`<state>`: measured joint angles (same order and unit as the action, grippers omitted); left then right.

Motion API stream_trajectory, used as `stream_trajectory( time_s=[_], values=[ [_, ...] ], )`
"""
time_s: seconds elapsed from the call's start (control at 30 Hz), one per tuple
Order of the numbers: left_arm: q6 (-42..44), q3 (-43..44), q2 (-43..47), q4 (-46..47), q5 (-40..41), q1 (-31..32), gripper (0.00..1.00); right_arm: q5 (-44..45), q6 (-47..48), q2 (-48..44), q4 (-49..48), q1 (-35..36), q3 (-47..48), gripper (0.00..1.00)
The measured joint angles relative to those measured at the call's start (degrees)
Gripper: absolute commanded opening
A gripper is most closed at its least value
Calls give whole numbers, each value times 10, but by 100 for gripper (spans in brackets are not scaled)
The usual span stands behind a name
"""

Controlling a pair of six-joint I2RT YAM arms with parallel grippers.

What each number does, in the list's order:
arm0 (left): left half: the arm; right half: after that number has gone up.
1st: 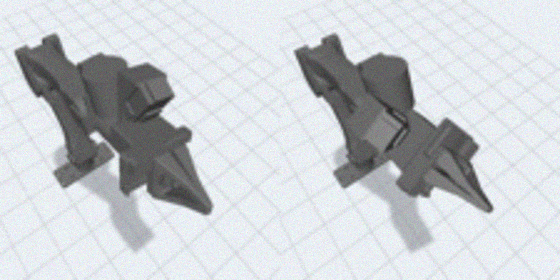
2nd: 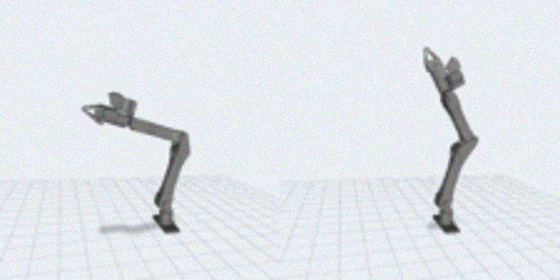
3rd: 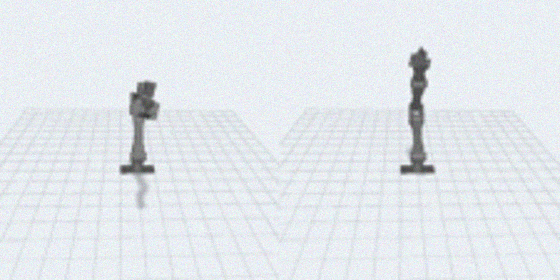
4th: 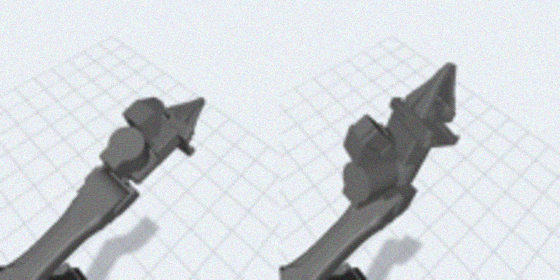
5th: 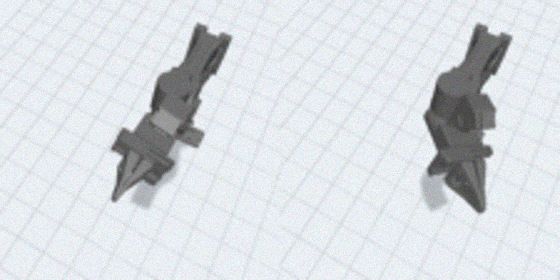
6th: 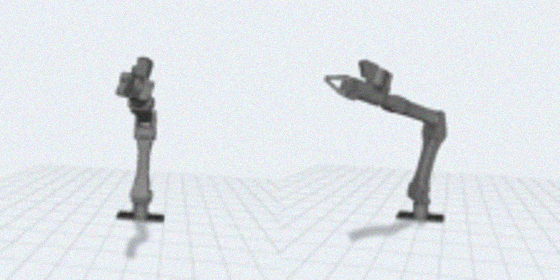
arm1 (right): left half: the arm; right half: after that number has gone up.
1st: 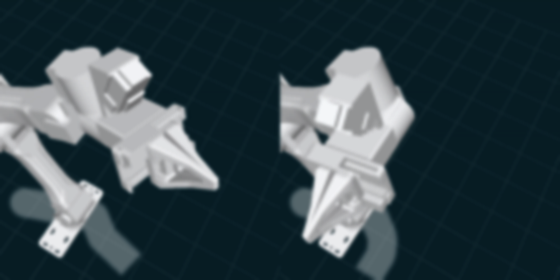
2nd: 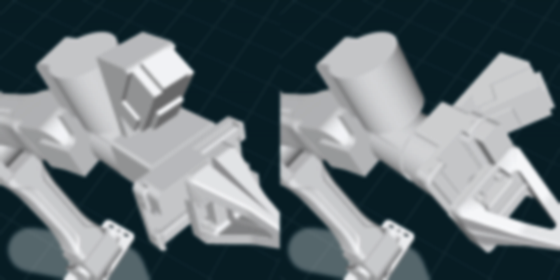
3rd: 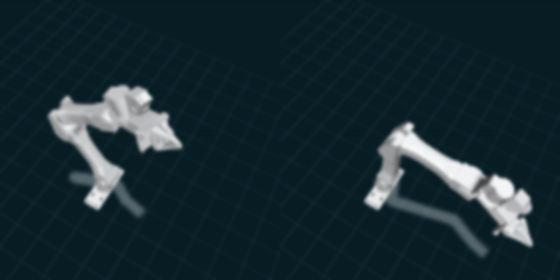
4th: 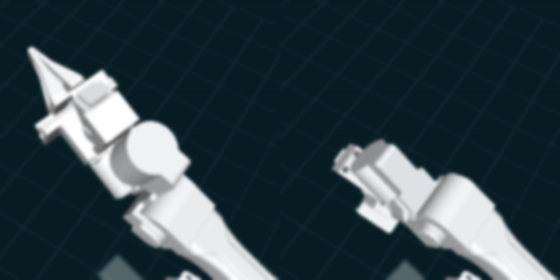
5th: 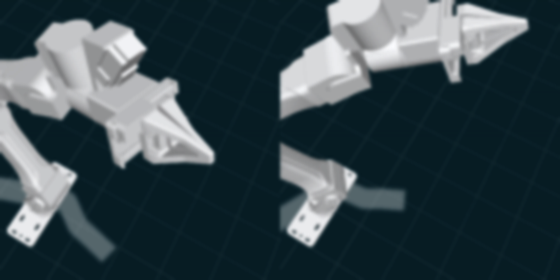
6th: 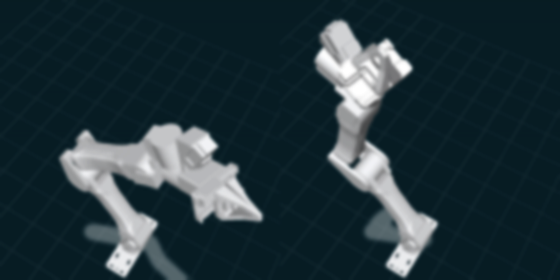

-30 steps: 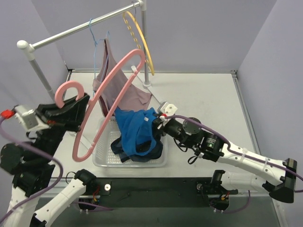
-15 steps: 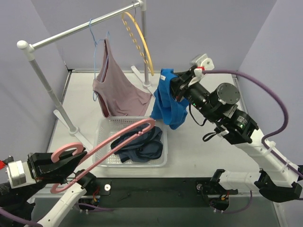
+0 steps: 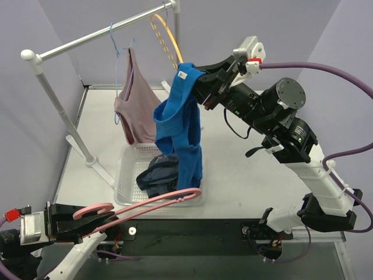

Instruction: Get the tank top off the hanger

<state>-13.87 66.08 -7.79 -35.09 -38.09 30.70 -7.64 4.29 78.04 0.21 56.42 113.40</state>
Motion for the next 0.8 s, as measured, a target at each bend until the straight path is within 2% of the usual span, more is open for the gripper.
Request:
stream_trajectory(
  time_s=[0.13,0.4,0.67,0.8],
  values=[
    [0,0,5,-9,-18,0,0,-13,-5,16,-18,11,-13,0],
    [0,4,5,-21,-52,0,0,-7,-22,78,-59,18,-102,0],
    [3,5,6,-27,-64,0,0,4,-106,78,-134,18,-367,0],
    [11,9,6,-33,-72,0,0,14,-151,78,-168,18,-470,0]
  ],
)
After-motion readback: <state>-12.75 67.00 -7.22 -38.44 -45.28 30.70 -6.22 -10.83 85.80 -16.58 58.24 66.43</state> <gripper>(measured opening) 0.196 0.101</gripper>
